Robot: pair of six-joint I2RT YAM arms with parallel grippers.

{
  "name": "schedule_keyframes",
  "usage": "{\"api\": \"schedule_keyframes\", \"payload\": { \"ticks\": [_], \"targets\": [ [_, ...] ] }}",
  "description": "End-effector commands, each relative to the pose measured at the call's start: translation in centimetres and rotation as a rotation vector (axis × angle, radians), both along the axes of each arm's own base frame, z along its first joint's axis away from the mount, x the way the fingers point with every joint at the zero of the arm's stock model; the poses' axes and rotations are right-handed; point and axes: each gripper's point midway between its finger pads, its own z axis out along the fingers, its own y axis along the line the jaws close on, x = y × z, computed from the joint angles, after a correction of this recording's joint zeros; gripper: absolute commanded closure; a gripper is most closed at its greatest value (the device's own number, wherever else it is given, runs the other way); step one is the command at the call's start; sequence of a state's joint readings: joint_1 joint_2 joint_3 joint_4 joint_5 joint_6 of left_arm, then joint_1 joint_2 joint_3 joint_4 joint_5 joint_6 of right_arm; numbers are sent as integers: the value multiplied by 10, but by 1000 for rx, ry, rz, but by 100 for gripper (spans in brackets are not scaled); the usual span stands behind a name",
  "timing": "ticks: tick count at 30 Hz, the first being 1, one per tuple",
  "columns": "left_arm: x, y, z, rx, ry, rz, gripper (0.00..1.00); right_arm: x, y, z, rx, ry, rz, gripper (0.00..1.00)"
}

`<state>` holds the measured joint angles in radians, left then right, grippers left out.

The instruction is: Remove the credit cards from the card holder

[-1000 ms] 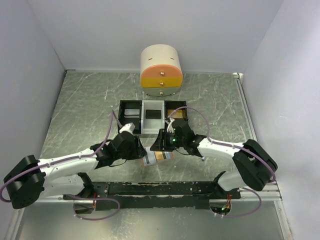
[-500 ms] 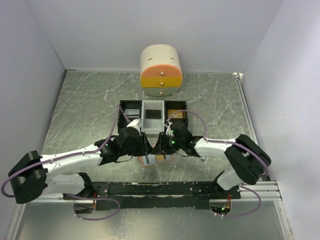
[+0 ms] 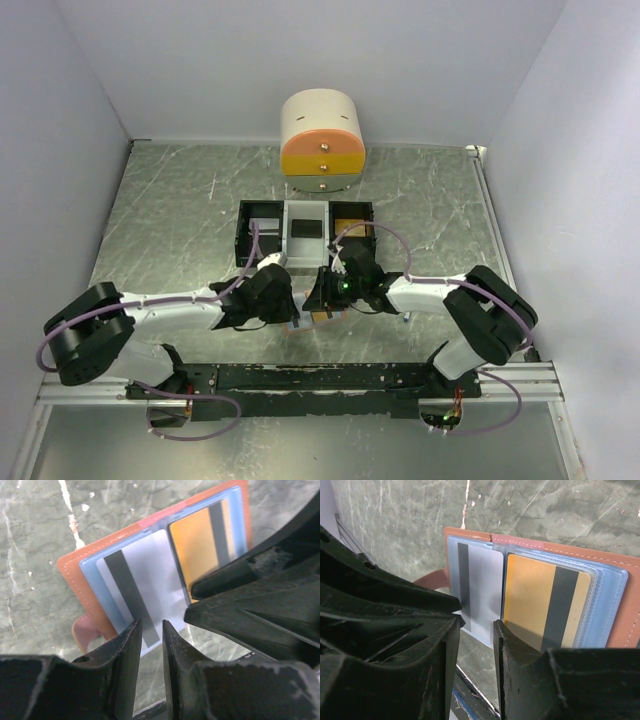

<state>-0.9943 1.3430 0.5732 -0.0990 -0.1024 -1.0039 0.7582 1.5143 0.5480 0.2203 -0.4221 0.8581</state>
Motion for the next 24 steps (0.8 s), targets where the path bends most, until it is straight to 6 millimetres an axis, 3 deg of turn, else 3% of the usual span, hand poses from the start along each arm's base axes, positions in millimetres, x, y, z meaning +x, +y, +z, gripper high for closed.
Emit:
{"api": "schedule_keyframes", "payload": {
  "ticks": [1, 10, 24],
  "targets": [
    [2, 4, -13, 51, 9, 38, 68, 0, 1, -7, -1, 13, 9, 67],
    [0, 21, -22, 178, 13, 76, 73, 5, -14, -19, -97, -8, -38, 68],
    [0, 27, -20, 196, 3, 83, 74, 6, -18, -33, -171, 11, -37, 69]
  ]
}}
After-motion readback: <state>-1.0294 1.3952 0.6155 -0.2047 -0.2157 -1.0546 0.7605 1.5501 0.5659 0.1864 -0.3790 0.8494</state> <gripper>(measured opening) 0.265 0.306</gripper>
